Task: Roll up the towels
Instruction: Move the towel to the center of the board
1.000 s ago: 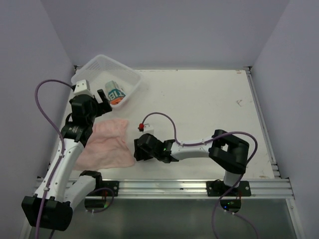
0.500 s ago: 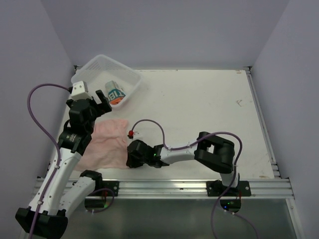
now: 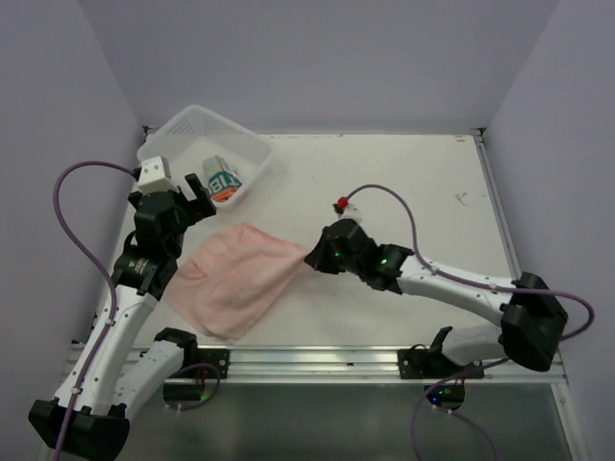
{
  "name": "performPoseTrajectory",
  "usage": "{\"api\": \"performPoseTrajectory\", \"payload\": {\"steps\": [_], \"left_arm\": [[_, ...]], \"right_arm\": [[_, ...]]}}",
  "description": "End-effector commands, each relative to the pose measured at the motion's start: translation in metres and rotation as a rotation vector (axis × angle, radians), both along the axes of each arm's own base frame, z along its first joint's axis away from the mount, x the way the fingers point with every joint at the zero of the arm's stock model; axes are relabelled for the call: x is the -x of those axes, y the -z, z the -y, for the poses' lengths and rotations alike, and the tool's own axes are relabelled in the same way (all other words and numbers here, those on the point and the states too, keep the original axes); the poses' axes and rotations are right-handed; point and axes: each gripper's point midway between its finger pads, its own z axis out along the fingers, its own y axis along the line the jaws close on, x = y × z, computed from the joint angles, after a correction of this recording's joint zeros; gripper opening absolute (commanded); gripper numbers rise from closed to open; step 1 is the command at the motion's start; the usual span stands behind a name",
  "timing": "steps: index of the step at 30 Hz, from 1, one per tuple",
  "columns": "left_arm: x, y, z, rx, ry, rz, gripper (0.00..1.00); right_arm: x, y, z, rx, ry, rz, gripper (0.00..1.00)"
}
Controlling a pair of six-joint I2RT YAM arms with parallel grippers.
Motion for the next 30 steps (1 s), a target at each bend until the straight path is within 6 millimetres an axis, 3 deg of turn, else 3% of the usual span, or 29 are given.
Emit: {"api": "performPoseTrajectory", "payload": {"steps": [1,2,4,5,9,11,14,15,16,17,20,21,22,24,25,26,27,29,30], "left_arm": [[-0.002,-0.012,0.0,-0.013,0.003,0.044,1.0],[-0.003,-0.012,0.001,-0.012,0.006,0.044,0.99],[-0.003,-0.011,0.002,-0.012,0.016,0.04,1.0],[-0.004,-0.009,0.004,-0.012,0.026,0.036,1.0],[-0.006,-0.009,0.012,-0.006,0.066,0.041,1.0],[-0.007,-0.008,0.019,0.0,0.106,0.043,1.0],[-0.008,-0.005,0.03,0.002,0.164,0.042,1.0],[-0.009,-0.004,0.034,0.006,0.18,0.041,1.0],[-0.009,-0.003,0.038,0.011,0.201,0.038,1.0],[-0.01,-0.001,0.041,0.01,0.214,0.036,1.0],[-0.011,0.002,0.046,0.013,0.238,0.024,1.0],[-0.011,0.004,0.048,0.009,0.245,0.024,1.0],[-0.011,0.004,0.05,0.009,0.256,0.022,1.0],[-0.012,0.005,0.053,0.01,0.267,0.019,1.0],[-0.012,0.007,0.055,0.012,0.279,0.015,1.0],[-0.012,0.008,0.057,0.013,0.286,0.013,0.99],[-0.013,0.01,0.059,0.011,0.294,0.009,1.0],[-0.013,0.012,0.064,0.011,0.316,0.002,1.0],[-0.014,0.014,0.066,0.011,0.327,-0.005,1.0]], "right_arm": [[-0.02,0.006,0.081,0.054,0.138,-0.064,0.0],[-0.038,0.01,0.115,0.073,0.227,-0.092,0.0],[-0.046,0.015,0.147,0.064,0.284,-0.117,0.0],[-0.06,0.015,0.178,0.06,0.349,-0.121,0.0],[-0.084,0.022,0.227,0.063,0.374,-0.191,0.0],[-0.091,0.04,0.252,0.112,0.387,-0.27,0.0],[-0.116,0.038,0.273,0.138,0.414,-0.247,0.0],[-0.132,0.036,0.276,0.149,0.413,-0.244,0.0],[-0.136,0.035,0.278,0.164,0.407,-0.264,0.0],[-0.155,0.019,0.279,0.176,0.393,-0.218,0.0],[-0.176,0.021,0.289,0.241,0.406,-0.234,0.0],[-0.194,0.004,0.292,0.248,0.416,-0.187,0.0],[-0.201,0.011,0.296,0.275,0.424,-0.209,0.0],[-0.228,-0.011,0.297,0.275,0.438,-0.156,0.0],[-0.234,0.0,0.3,0.298,0.441,-0.192,0.0],[-0.242,-0.003,0.301,0.302,0.446,-0.187,0.0],[-0.259,-0.019,0.302,0.3,0.459,-0.147,0.0],[-0.269,-0.01,0.308,0.339,0.47,-0.181,0.0],[-0.282,-0.024,0.31,0.344,0.484,-0.146,0.07]]}}
